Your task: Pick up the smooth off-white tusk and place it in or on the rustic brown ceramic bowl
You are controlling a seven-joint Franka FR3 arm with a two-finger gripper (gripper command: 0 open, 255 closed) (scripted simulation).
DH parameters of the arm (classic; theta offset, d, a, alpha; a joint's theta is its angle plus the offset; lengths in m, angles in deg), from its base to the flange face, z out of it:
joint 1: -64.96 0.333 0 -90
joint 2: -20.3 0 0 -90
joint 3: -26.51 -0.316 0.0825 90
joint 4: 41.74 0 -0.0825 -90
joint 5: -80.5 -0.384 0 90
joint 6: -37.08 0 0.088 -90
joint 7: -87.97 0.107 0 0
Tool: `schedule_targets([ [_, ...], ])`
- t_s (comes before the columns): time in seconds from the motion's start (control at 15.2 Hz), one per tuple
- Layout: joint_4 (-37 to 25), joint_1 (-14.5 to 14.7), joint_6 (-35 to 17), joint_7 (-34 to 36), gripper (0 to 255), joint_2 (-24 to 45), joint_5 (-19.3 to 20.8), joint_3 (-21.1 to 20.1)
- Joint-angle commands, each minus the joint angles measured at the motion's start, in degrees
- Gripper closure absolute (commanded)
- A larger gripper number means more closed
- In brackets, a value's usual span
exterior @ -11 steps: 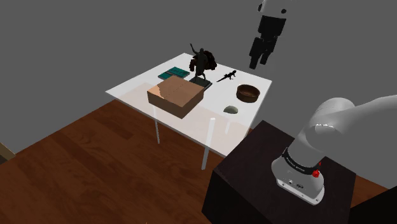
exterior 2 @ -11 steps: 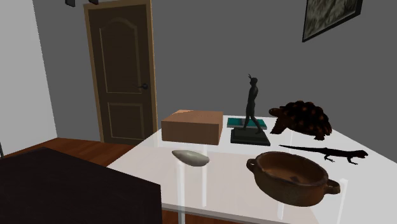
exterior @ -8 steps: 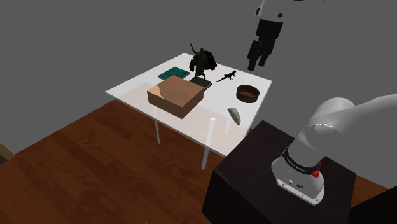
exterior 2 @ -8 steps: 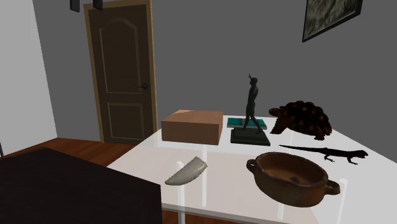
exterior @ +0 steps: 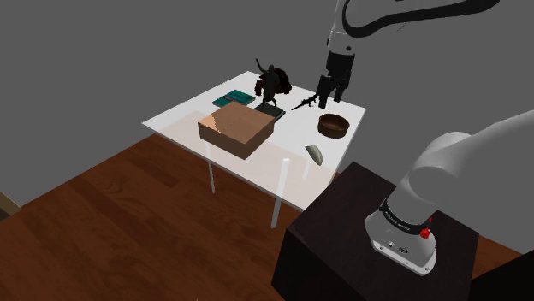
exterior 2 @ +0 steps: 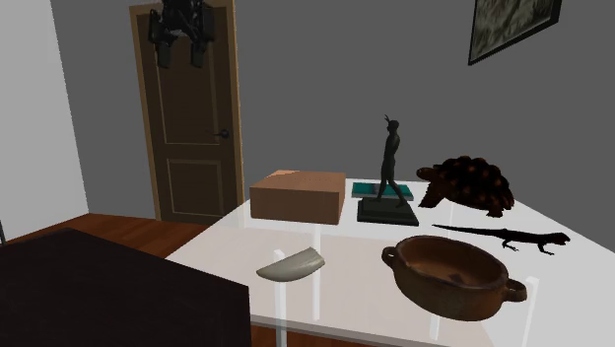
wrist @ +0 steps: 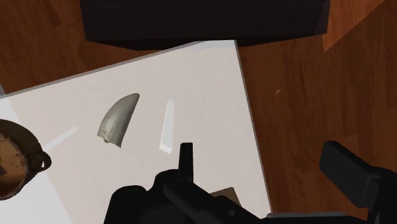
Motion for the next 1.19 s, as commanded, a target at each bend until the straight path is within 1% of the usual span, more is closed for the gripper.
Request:
schedule_targets([
  [0.0,0.98,-0.63,-3.51,-0.32,0,3.11,0.65,0.59],
  [0.53,-0.38,-2.95,-15.13,-1.46,0,18.58,2.65,3.16],
  [0.79,-2.69,-4.03,-20.06,-2.03,0,27.01,3.18,4.43],
  [1.12,-6.99,-5.42,-25.12,-2.82,0,37.85,3.27,5.87],
])
